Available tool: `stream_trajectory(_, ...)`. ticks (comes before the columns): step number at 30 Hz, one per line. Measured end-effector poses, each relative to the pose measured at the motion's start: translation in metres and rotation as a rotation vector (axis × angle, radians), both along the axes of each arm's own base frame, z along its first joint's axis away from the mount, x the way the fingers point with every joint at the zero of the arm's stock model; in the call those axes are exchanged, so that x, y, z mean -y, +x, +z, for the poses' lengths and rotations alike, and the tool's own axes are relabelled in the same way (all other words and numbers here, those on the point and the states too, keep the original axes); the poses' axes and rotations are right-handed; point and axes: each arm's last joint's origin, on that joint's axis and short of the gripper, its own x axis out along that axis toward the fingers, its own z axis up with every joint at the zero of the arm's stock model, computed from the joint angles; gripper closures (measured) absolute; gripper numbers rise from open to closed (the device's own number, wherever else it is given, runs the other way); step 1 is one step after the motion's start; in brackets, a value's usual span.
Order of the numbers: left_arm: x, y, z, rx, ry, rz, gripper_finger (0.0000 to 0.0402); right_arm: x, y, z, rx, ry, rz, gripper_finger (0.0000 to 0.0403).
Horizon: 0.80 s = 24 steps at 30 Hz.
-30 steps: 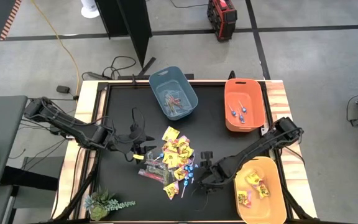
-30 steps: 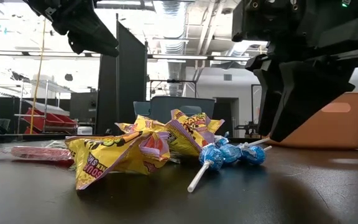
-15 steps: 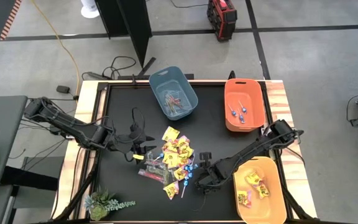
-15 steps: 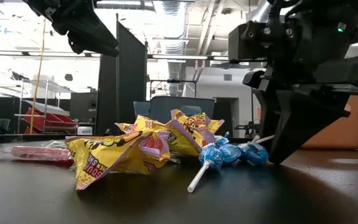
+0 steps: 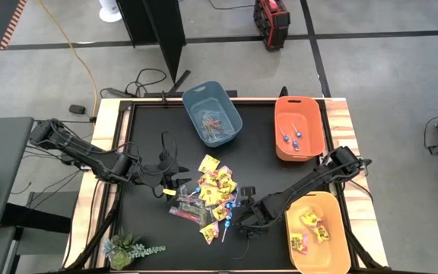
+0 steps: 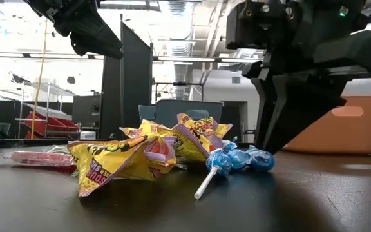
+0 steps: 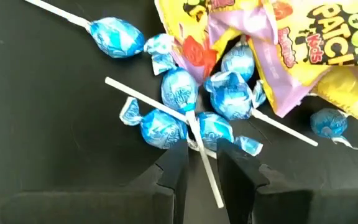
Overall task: Sort candy
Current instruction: Put the blue candy into the orange bin
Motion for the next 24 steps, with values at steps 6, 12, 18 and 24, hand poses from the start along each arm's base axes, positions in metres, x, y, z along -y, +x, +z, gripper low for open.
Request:
stream_trajectory(6, 0.0000, 0.0000, 0.0000, 0.000, 0.000, 0.000, 0.0242, 0.0004, -0.0007, -0.0003, -0.007, -0.001, -0.005, 0.0322)
stream_trajectory(12, 0.0000, 0.0000, 0.0000, -0.001, 0.000, -0.001, 0.0242, -0.0023, -0.0026, -0.0005, -0.011, 0.013, -0.019, 0.0330)
stream_trajectory(18, 0.0000, 0.0000, 0.0000, -0.001, 0.000, -0.001, 0.0242, -0.0018, -0.0051, -0.0012, -0.035, 0.018, -0.038, 0.0330)
stream_trajectory(24, 0.0000, 0.0000, 0.0000, 0.000, 0.000, 0.000, 0.0242, -0.0014, -0.0054, -0.0013, -0.039, 0.016, -0.039, 0.0331)
